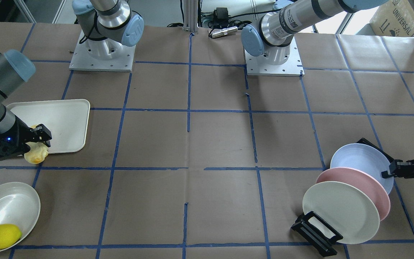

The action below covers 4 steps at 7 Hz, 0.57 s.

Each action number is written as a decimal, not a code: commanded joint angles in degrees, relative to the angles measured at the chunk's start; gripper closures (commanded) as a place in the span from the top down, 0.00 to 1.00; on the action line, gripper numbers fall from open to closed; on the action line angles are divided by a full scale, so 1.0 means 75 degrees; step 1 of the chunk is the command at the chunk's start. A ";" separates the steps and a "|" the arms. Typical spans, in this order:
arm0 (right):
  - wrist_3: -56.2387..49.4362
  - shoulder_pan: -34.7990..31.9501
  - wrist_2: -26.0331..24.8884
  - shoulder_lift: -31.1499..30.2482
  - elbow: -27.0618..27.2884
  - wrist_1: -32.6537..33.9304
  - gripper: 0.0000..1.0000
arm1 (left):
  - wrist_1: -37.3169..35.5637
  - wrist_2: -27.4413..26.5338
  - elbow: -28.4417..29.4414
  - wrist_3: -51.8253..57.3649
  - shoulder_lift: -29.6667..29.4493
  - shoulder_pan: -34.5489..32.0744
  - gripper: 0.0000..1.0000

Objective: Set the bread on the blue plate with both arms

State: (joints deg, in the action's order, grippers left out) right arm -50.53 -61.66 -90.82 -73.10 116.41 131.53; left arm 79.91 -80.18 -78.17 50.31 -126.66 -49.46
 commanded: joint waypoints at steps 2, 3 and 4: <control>0.0639 -0.0029 0.0366 -0.0376 -0.0181 -0.0999 0.09 | 0.0502 -0.0032 0.0555 0.0077 0.0001 -0.0004 0.15; 0.1096 -0.0203 0.0577 -0.0889 -0.0576 -0.1825 0.11 | 0.0549 -0.0055 0.0555 0.0089 0.0117 -0.0015 0.15; 0.1773 -0.0611 0.0544 -0.1103 -0.1195 -0.3017 0.12 | 0.0607 -0.0067 0.0451 0.0240 0.0257 0.0008 0.13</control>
State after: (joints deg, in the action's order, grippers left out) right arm -42.46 -63.47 -87.24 -78.73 111.98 117.93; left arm 83.89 -80.54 -74.33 51.17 -125.77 -49.50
